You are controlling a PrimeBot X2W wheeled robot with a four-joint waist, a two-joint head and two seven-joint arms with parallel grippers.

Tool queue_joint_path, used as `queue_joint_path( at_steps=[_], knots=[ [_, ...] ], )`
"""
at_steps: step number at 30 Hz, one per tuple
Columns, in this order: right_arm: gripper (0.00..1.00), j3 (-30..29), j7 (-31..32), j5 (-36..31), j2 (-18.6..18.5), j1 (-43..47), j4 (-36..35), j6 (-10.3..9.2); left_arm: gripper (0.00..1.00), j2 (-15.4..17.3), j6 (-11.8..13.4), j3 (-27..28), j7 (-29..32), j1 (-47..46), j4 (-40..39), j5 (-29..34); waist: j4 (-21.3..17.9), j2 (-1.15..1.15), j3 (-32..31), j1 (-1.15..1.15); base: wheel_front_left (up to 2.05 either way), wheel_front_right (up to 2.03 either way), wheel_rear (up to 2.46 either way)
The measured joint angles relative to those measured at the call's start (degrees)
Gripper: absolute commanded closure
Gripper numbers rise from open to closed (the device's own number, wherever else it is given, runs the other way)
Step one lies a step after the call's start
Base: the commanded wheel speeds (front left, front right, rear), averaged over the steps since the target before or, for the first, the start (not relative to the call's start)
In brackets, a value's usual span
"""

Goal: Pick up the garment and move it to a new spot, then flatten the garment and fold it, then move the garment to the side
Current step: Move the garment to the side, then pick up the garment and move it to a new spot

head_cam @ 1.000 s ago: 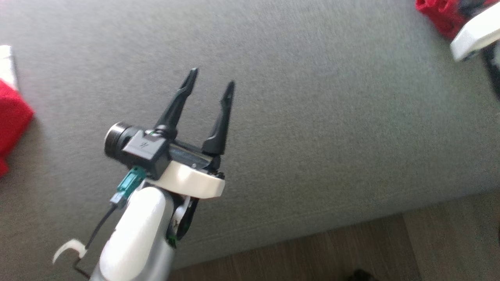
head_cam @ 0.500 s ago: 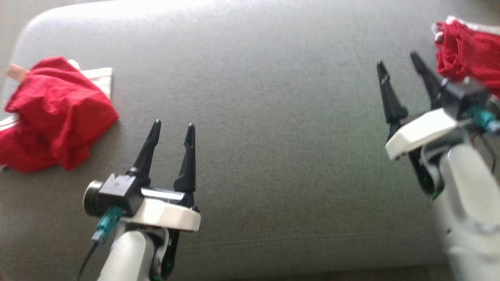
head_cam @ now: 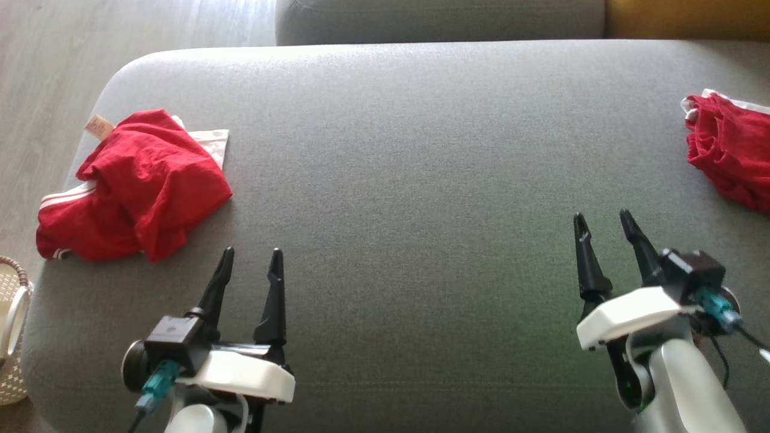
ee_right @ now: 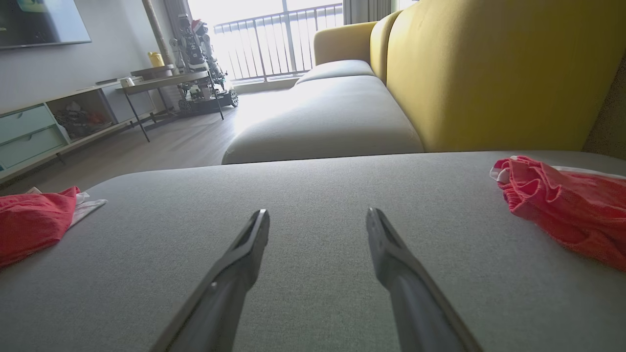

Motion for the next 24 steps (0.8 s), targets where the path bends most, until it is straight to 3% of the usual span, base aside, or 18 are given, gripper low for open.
queue_joint_path(
  at_steps=[8,24],
  knots=[
    [0.0,-0.09,-0.34,0.69,0.3,4.4,-3.76,0.0,0.0,0.04,0.03,0.79,0.0,1.26,0.11,-1.67,0.47,0.0,-0.66,0.0,0.0,0.0,0.0],
    [0.0,-0.02,-0.35,1.45,0.34,4.71,-6.8,0.0,0.0,0.08,0.52,0.75,0.0,1.21,0.35,-1.66,-0.46,0.0,-0.42,0.0,0.0,0.0,0.0]
  ],
)
